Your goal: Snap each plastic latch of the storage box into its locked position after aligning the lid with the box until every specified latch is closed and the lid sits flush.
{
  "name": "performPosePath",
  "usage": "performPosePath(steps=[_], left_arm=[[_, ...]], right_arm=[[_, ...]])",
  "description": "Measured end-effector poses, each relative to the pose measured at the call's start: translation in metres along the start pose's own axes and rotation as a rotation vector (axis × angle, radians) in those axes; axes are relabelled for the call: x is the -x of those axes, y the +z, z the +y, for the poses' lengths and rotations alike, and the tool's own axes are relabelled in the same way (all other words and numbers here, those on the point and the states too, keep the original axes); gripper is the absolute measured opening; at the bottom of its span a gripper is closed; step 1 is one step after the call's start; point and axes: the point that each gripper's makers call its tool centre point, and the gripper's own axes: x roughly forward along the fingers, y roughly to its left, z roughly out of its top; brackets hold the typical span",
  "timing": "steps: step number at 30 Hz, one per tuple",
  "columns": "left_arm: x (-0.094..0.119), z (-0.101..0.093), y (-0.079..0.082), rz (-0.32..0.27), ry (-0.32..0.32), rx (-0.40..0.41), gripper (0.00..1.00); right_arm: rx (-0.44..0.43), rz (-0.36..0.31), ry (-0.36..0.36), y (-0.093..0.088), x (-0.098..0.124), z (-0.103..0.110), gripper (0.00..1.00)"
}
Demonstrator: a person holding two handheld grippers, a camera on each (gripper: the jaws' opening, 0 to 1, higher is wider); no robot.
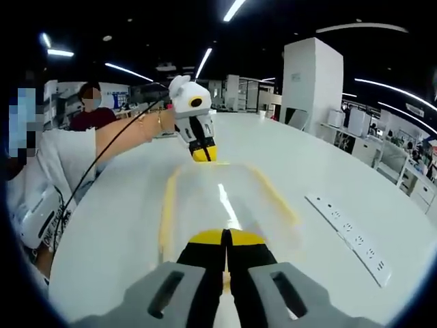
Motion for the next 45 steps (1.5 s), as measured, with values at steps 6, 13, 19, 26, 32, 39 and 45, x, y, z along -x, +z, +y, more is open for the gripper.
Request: performPosePath(steps=[6,13,19,26,32,39,45], left_arm=[[-0.001,-0.002,0.0,0.017,-0.005,0.007,0.0],[-0.002,-0.005,0.001,0.035,-0.005,0.006,0.0],[-0.003,-0.004,0.001,0.058,-0.003,0.003,0.0],[-0.005,-0.005,-0.001,0.08,0.005,-0.008,0.0],[-0.005,-0.003,-0.002,0.087,-0.003,0.0,0.0],[-0.004,-0.003,-0.002,0.098,0.003,-0.005,0.0],[-0.001,-0.008,-0.024,0.277,-0.006,-0.022,0.0]], right_arm=[[0.0,-0.005,0.006,0.0,0.0,0.001,0.0],[0.003,0.005,0.006,0.0,0.0,0.001,0.0],[0.004,0.0,0.013,0.0,0.0,0.003,0.0],[0.006,-0.006,0.017,0.001,0.0,0.002,0.0],[-0.004,-0.024,0.02,0.002,-0.001,0.003,0.0],[-0.014,-0.017,0.017,0.002,-0.002,0.004,0.0],[-0.02,0.008,-0.004,0.001,-0.004,0.006,0.0]])
